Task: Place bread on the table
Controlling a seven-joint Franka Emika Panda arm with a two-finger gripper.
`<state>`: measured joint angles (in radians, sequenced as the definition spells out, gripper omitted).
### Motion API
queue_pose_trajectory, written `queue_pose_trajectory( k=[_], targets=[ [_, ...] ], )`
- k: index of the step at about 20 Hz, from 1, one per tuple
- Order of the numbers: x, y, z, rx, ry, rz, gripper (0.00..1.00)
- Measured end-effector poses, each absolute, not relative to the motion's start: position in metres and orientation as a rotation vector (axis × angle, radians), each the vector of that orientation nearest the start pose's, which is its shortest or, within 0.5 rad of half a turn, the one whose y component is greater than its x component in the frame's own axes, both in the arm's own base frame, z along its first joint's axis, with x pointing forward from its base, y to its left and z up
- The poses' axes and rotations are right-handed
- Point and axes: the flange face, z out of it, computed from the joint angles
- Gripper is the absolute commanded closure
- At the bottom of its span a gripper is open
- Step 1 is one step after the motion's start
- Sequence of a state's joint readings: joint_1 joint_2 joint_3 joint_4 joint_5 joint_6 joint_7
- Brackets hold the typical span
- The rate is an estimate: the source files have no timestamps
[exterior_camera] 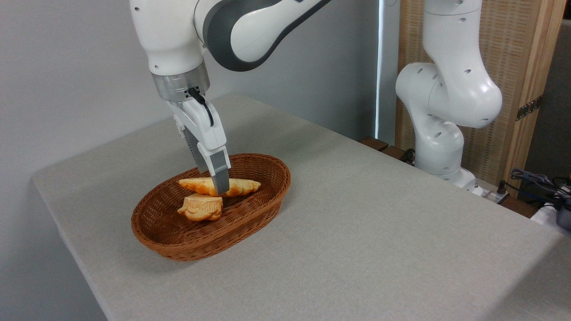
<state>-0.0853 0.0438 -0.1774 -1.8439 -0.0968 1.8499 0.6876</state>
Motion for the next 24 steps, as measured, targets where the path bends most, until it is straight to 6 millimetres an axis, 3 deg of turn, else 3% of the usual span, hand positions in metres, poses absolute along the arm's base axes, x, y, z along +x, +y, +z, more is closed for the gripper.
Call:
queue_pose_trajectory(
  k=[4,14,17,19,20,24],
  targets=[
    [0.542,-0.170,0.481,-2.893,1.489,0.071,0.00],
    [0.539,-0.187,0.462,-2.877,1.540,0.127,0.02],
    [0.539,-0.190,0.458,-2.875,1.548,0.139,0.47],
    [0.539,-0.190,0.455,-2.876,1.550,0.147,0.62],
    [0.540,-0.191,0.454,-2.876,1.552,0.151,0.68],
    [0.541,-0.191,0.448,-2.870,1.569,0.165,0.70]
  ],
)
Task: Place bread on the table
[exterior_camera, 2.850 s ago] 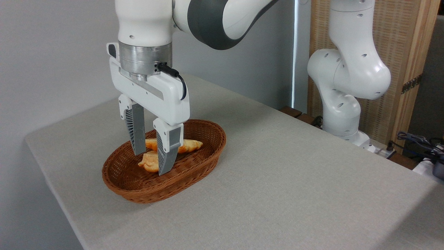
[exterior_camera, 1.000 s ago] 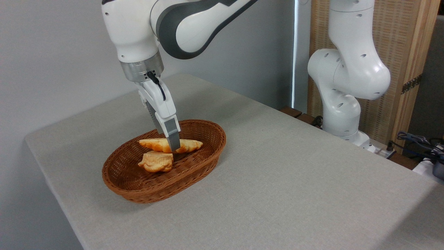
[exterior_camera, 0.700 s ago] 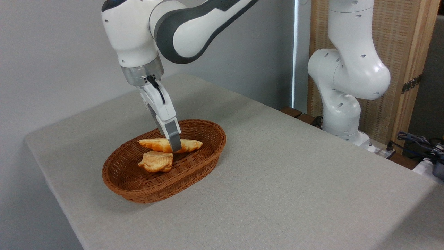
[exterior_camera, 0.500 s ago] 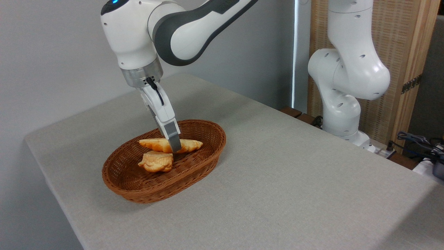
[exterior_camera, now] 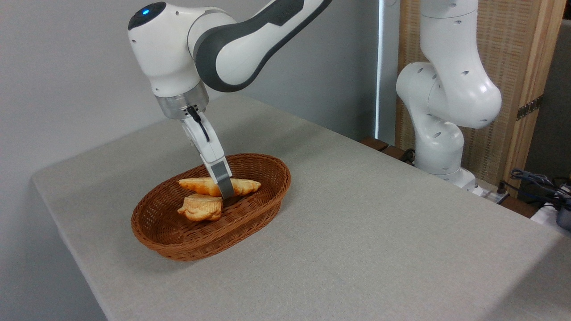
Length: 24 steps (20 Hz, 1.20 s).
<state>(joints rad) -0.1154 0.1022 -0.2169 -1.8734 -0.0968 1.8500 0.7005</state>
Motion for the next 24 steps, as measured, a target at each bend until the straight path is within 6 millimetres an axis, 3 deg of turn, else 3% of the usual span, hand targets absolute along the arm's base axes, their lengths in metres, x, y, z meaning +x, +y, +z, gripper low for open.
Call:
queue_pose_trajectory(
  k=[18,24],
  targets=[
    [0.543,-0.188,0.445,-2.876,1.562,0.171,0.72],
    [0.543,-0.181,0.472,-2.873,1.541,0.091,0.72]
  ],
)
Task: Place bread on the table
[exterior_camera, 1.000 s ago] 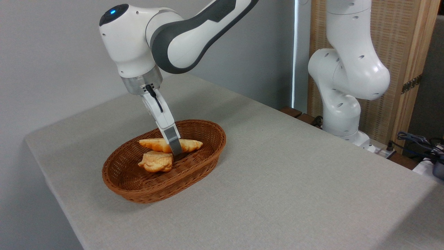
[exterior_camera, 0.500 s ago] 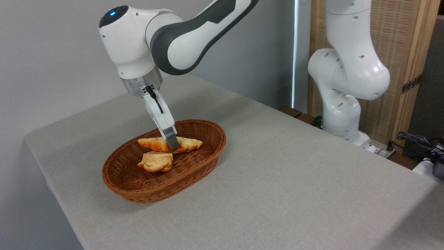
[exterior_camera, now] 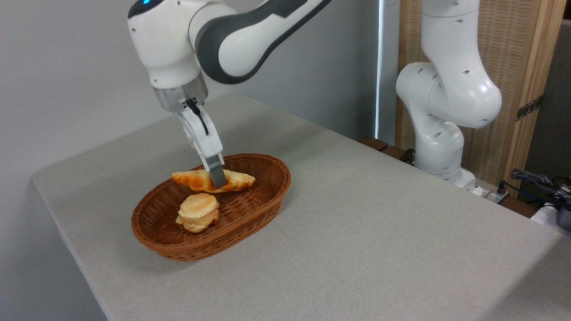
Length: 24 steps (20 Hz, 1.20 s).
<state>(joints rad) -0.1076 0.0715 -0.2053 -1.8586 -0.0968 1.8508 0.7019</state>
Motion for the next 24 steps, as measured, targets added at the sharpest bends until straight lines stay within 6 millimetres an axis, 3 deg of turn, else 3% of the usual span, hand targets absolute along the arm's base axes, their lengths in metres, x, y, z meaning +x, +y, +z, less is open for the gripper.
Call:
queue_pose_trajectory(
  k=[4,9,13,19,23,24],
  targets=[
    [0.542,-0.173,0.488,-2.875,1.515,0.047,0.72],
    [0.545,-0.141,0.504,-2.908,1.433,0.016,0.72],
    [0.549,-0.096,0.520,-2.953,1.318,-0.022,0.71],
    [0.555,-0.036,0.521,-2.958,1.305,-0.040,0.70],
    [0.557,-0.005,0.512,-2.955,1.327,-0.020,0.57],
    [0.557,0.000,0.509,-2.956,1.330,-0.014,0.42]
  ],
)
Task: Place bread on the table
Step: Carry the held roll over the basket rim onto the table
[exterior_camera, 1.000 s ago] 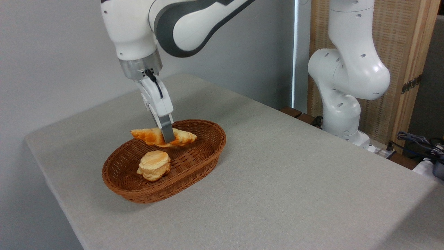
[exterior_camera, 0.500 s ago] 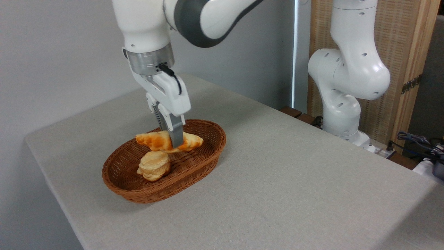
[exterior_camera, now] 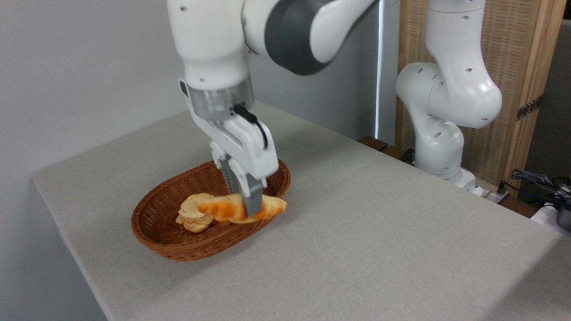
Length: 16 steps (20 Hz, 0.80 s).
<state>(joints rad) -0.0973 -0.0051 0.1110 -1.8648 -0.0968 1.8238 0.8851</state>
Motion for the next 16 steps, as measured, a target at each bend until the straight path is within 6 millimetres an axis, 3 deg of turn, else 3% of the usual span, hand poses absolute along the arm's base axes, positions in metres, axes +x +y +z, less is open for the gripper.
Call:
queue_pose_trajectory(
  k=[1,2,3,10,16],
  targets=[
    [0.557,0.007,0.504,-2.959,1.335,0.001,0.31],
    [0.558,0.010,0.500,-2.962,1.334,0.010,0.10],
    [0.559,0.013,0.493,-2.966,1.334,0.028,0.00],
    [0.567,0.023,0.463,-2.959,1.337,0.127,0.00],
    [0.567,0.031,0.460,-2.957,1.342,0.134,0.00]
  ],
)
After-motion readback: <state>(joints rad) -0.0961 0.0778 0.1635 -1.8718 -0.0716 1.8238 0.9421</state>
